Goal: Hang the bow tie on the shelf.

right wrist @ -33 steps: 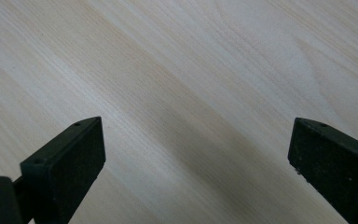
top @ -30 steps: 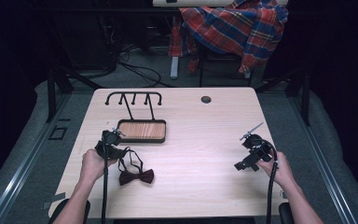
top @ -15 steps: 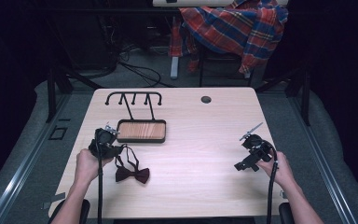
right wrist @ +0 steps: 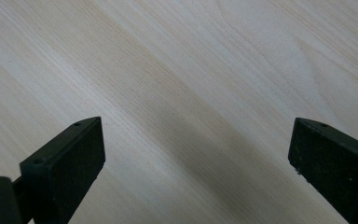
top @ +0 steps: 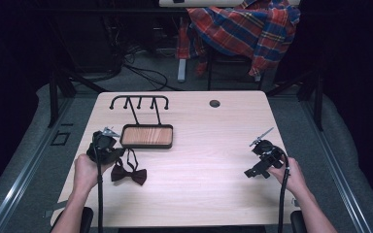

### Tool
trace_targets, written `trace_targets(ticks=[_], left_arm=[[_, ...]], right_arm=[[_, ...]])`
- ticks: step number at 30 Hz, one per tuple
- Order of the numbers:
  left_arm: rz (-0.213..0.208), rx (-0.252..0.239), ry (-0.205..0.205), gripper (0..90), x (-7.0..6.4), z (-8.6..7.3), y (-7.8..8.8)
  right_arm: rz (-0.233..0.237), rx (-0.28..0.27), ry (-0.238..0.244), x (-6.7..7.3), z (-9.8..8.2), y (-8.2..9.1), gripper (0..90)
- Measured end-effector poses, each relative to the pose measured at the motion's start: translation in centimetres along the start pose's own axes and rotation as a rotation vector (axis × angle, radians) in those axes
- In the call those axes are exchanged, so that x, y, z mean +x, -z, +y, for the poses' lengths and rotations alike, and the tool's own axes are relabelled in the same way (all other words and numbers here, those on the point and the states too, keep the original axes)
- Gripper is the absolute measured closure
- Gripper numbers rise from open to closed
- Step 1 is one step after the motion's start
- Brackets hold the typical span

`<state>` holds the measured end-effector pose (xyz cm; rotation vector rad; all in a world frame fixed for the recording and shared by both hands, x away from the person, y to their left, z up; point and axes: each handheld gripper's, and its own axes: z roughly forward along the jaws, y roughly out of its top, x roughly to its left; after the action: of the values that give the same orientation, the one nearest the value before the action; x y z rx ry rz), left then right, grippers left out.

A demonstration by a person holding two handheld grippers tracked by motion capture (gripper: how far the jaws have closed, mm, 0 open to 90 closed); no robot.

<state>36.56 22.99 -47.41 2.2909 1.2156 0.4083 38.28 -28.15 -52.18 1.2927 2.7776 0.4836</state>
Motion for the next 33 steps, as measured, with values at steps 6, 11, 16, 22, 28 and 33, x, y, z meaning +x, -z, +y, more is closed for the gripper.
trace_targets(ticks=[6,11,16,22,28,33], left_arm=[[0.008,-0.026,0.004,89.0,0.3,0.0,0.7],[0.015,-0.039,0.017,89.0,0.8,-0.1,1.2],[0.015,-0.05,0.025,89.0,1.1,-0.2,1.6],[0.005,-0.078,0.038,89.0,1.2,-0.2,2.1],[0.018,-0.083,0.036,89.0,1.3,0.0,2.4],[0.012,-0.093,0.041,89.0,1.4,0.2,2.7]], right_arm=[[0.0,-0.006,-0.012,0.1,-0.1,-0.2,4.3],[-0.007,0.013,0.0,0.0,0.0,-0.1,4.3],[-0.005,0.015,-0.003,0.0,0.0,-0.1,4.4],[0.0,0.008,-0.009,0.0,0.0,-0.2,4.5],[0.005,0.001,-0.005,-0.3,-0.1,-0.2,4.7],[0.006,-0.025,-0.029,-0.5,-0.2,-0.3,4.9]])
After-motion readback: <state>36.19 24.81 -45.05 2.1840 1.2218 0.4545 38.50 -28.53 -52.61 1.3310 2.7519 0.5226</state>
